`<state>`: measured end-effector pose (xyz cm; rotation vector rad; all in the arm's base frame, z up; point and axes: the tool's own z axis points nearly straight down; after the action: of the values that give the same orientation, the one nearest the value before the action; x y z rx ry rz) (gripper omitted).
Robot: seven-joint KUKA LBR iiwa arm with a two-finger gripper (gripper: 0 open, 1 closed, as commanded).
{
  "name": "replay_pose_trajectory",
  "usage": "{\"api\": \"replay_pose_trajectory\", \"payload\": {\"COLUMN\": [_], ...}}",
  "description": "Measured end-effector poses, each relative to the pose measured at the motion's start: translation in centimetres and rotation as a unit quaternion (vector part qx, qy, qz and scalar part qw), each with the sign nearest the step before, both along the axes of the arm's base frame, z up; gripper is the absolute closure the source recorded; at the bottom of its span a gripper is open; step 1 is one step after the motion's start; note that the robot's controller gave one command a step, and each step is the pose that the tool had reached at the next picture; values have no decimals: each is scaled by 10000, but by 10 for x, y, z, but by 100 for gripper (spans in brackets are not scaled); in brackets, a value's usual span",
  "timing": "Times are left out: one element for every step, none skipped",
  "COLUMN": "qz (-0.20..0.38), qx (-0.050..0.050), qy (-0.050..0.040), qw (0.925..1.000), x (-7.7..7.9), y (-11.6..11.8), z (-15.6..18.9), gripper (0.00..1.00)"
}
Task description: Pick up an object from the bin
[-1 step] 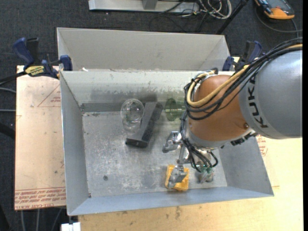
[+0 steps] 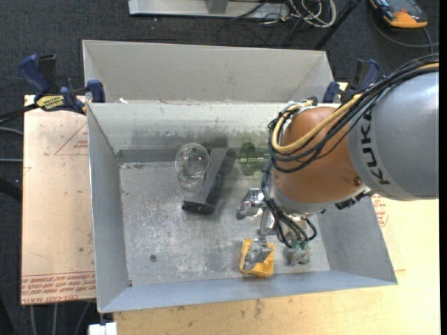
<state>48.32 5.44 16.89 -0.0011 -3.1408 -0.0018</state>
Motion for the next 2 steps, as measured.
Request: {"api": "replay_pose_trajectory", "payload": {"qz": [-254, -555], "qx": [9, 11], "qy": [-41, -113], "qw": [9997, 9984], "x": [1, 3], "y": [-16, -42], "z": [-32, -88], "gripper": [0, 0]}}
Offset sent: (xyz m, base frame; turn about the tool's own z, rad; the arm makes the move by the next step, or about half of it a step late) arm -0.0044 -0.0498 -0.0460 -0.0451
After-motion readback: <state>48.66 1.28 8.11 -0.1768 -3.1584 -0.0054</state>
